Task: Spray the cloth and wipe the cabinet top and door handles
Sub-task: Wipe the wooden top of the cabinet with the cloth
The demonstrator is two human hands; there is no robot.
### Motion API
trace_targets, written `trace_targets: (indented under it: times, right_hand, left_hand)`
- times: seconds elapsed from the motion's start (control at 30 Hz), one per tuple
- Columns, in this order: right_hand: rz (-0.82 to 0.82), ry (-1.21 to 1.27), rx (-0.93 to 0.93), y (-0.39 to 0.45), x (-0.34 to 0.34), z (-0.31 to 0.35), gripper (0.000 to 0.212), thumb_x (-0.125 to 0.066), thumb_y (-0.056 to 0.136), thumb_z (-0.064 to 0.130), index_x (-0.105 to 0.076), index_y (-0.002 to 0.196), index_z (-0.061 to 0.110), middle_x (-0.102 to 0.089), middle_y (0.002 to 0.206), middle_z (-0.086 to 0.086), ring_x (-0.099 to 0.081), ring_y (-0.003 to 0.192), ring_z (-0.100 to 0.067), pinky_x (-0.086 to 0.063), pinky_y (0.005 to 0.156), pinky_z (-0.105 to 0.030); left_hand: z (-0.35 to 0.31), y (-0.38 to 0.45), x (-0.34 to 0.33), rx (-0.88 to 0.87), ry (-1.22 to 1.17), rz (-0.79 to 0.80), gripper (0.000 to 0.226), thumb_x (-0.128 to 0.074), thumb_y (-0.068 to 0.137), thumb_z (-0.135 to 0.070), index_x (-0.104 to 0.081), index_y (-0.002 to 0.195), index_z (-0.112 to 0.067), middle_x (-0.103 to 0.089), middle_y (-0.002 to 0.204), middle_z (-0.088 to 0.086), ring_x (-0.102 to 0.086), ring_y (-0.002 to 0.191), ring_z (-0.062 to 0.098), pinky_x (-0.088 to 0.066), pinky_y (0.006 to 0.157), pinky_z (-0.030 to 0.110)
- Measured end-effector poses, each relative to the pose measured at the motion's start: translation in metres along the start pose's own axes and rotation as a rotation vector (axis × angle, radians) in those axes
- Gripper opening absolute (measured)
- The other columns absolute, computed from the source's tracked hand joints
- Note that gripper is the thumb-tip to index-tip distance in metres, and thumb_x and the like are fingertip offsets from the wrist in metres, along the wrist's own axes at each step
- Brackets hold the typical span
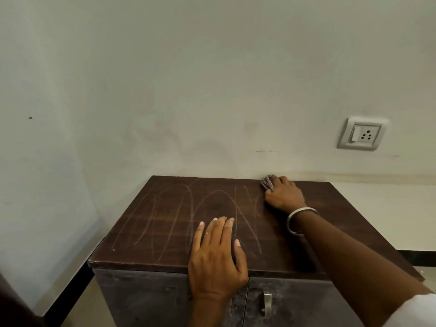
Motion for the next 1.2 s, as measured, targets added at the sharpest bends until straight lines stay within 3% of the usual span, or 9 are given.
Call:
trace_targets:
  times: [0.2, 0.5, 0.6, 0.9, 1.03, 1.2]
  right_hand:
    - [0.034, 0.006, 0.111, 0.004, -0.001, 0.004, 0.049, -0.039, 0.091, 0.032, -0.034, 0.139, 0.023, -0.039, 0.145, -0.009, -0.041, 0.130, -0.034, -0.035, 0.105, -0.046]
    - [-0.006, -0.025, -0.152, 0.016, 0.019, -0.063, 0.054, -0.039, 0.092, 0.037, -0.032, 0.143, 0.025, -0.033, 0.150, -0.007, -0.035, 0.135, -0.034, -0.032, 0.111, -0.047]
    - [0.030, -0.010, -0.154, 0.013, 0.014, -0.046, 0.063, -0.041, 0.085, 0.035, -0.027, 0.146, 0.029, -0.028, 0.153, -0.005, -0.031, 0.137, -0.034, -0.028, 0.112, -0.046]
    - [0.092, 0.011, 0.122, 0.007, -0.025, 0.065, 0.062, -0.035, 0.089, 0.035, -0.022, 0.149, 0.028, -0.020, 0.158, -0.004, -0.023, 0.142, -0.031, -0.021, 0.116, -0.044]
    - [0.106, 0.007, 0.123, 0.007, -0.018, 0.044, 0.060, -0.033, 0.092, 0.037, -0.019, 0.150, 0.030, -0.018, 0.159, -0.002, -0.022, 0.143, -0.030, -0.021, 0.116, -0.043]
    - [0.060, -0.017, -0.015, 0.007, -0.002, -0.005, 0.060, -0.034, 0.091, 0.035, -0.020, 0.150, 0.029, -0.020, 0.158, -0.002, -0.023, 0.142, -0.030, -0.022, 0.115, -0.042]
  left_hand:
    - [0.000, 0.001, 0.001, 0.006, -0.005, 0.002, 0.046, -0.041, 0.087, -0.034, -0.062, 0.126, -0.019, -0.064, 0.128, -0.003, -0.057, 0.121, 0.013, -0.029, 0.113, 0.038]
    - [0.000, 0.000, 0.000, -0.004, -0.020, -0.017, 0.045, -0.042, 0.087, -0.033, -0.063, 0.125, -0.018, -0.064, 0.126, -0.004, -0.058, 0.119, 0.013, -0.030, 0.112, 0.038]
    - [-0.001, 0.000, -0.001, -0.011, -0.020, -0.026, 0.045, -0.042, 0.087, -0.033, -0.063, 0.124, -0.018, -0.065, 0.126, -0.003, -0.059, 0.119, 0.014, -0.029, 0.112, 0.038]
    - [0.000, 0.000, 0.001, 0.000, -0.022, 0.008, 0.046, -0.042, 0.087, -0.034, -0.062, 0.126, -0.020, -0.063, 0.129, -0.004, -0.057, 0.121, 0.012, -0.029, 0.111, 0.038]
    - [0.000, 0.000, 0.003, 0.000, -0.026, 0.007, 0.046, -0.043, 0.087, -0.034, -0.062, 0.126, -0.020, -0.063, 0.129, -0.005, -0.057, 0.121, 0.012, -0.029, 0.111, 0.038]
    - [0.000, -0.001, 0.002, -0.002, -0.019, 0.003, 0.045, -0.043, 0.087, -0.034, -0.063, 0.125, -0.020, -0.064, 0.127, -0.005, -0.058, 0.120, 0.013, -0.028, 0.112, 0.037]
Point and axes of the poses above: each hand's wrist, its own y-axis towards the middle knuckle, its own x-axis out of the back of the hand, z = x × y, the point moved 2 cm from there along y, towards the middle knuckle
